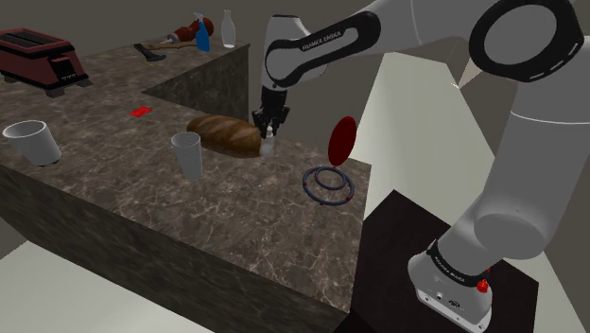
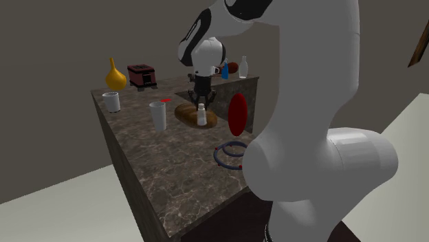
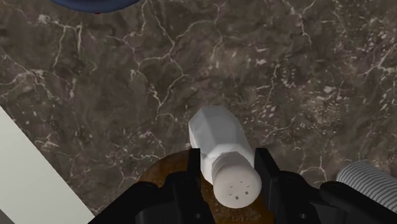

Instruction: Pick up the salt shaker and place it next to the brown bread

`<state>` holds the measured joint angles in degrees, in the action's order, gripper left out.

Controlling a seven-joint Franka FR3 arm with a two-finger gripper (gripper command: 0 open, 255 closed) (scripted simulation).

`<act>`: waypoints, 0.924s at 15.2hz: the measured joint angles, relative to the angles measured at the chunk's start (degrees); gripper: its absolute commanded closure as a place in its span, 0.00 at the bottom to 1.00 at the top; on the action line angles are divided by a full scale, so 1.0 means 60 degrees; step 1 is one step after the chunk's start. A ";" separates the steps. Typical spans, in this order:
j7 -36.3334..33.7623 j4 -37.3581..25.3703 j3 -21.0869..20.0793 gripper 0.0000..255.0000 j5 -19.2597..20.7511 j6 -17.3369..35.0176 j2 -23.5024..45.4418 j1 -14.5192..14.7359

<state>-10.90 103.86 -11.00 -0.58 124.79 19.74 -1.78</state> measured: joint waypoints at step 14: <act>-0.0017 0.0574 0.0068 1.00 0.0131 0.1321 0.0755 0.0057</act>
<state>-11.00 107.30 -10.59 0.21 132.71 24.27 -1.43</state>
